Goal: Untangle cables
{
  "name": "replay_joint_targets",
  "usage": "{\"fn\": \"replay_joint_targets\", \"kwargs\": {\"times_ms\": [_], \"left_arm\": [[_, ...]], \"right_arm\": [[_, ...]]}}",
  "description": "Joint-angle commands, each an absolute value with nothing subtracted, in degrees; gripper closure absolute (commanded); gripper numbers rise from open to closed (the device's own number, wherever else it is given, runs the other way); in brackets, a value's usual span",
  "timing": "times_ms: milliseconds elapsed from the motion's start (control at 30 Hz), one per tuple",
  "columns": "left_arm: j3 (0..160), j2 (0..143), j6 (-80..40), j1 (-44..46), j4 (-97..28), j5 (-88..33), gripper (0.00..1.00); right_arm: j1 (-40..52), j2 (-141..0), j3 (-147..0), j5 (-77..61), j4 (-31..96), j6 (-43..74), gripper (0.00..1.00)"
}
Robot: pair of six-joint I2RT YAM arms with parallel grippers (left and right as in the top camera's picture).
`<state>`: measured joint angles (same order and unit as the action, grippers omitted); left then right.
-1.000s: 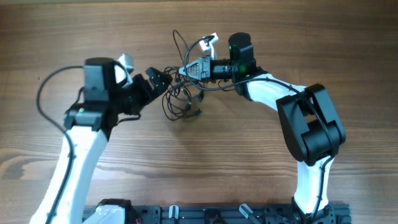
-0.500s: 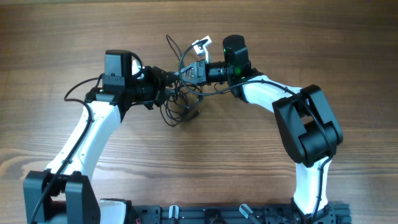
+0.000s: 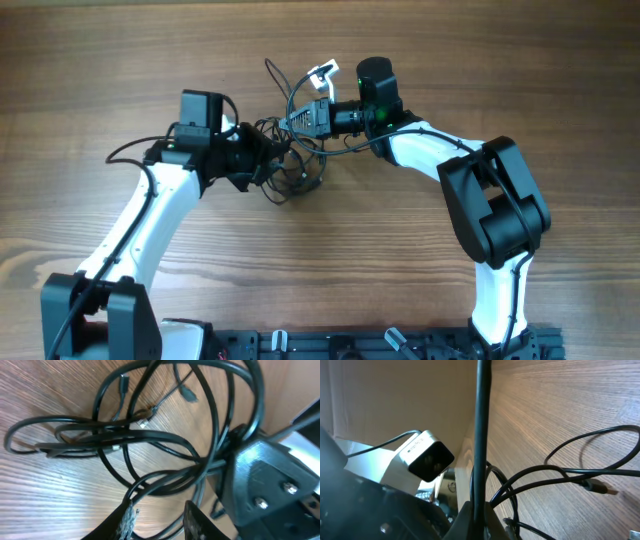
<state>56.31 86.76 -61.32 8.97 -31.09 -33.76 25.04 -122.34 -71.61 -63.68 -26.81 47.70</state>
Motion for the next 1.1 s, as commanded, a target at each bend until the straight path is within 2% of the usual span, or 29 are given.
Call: {"fn": "replay_joint_targets", "kwargs": {"times_ms": [0, 100, 133, 200, 233, 333, 433, 533, 700, 833, 967, 1067], "left_arm": [[56.2, 87.2, -60.2, 11.6, -31.3, -23.8, 0.66], [56.2, 87.2, -58.9, 13.3, -31.3, -16.5, 0.66], [56.2, 87.2, -58.1, 13.7, -31.4, -14.2, 0.69], [56.2, 87.2, -55.4, 13.8, -31.4, -12.2, 0.95], [56.2, 87.2, -53.4, 13.7, -31.4, -11.3, 0.96], [56.3, 86.8, -46.2, 12.4, -31.4, -9.7, 0.96], [56.3, 83.6, -40.3, 8.9, -31.6, -9.7, 0.96], [56.3, 79.2, -36.1, 5.2, -31.8, -9.7, 0.96], [56.3, 71.7, -34.7, -2.4, -32.3, -9.5, 0.96], [56.3, 69.8, -34.6, -5.2, -33.3, -9.3, 0.96], [56.3, 69.9, -34.7, -6.1, -33.8, -10.3, 0.96], [56.3, 70.0, -34.7, -5.5, -33.7, -12.0, 0.87]], "right_arm": [[25.3, -120.5, -71.7, -67.5, -27.0, 48.2, 0.95], [25.3, -120.5, -71.7, -69.1, -26.9, 48.2, 0.95], [25.3, -120.5, -71.7, -69.4, -26.9, 48.2, 0.95], [25.3, -120.5, -71.7, -69.5, -26.9, 47.9, 0.95], [25.0, -120.5, -71.7, -68.9, -26.8, 46.7, 0.95], [23.0, -120.5, -71.7, -63.1, -22.9, 41.2, 0.95], [18.5, -120.5, -71.7, -52.8, -10.4, 36.4, 0.96], [13.1, -120.5, -71.7, -48.4, -0.6, 31.5, 0.95], [3.9, -120.5, -71.7, -48.1, 9.3, 25.1, 0.95], [-0.8, -119.9, -71.7, -48.0, 14.5, 20.8, 0.95], [-1.7, -118.5, -71.7, -48.7, 17.9, 17.5, 0.95], [0.6, -115.5, -71.7, -50.8, 21.8, 13.3, 0.95]]}}
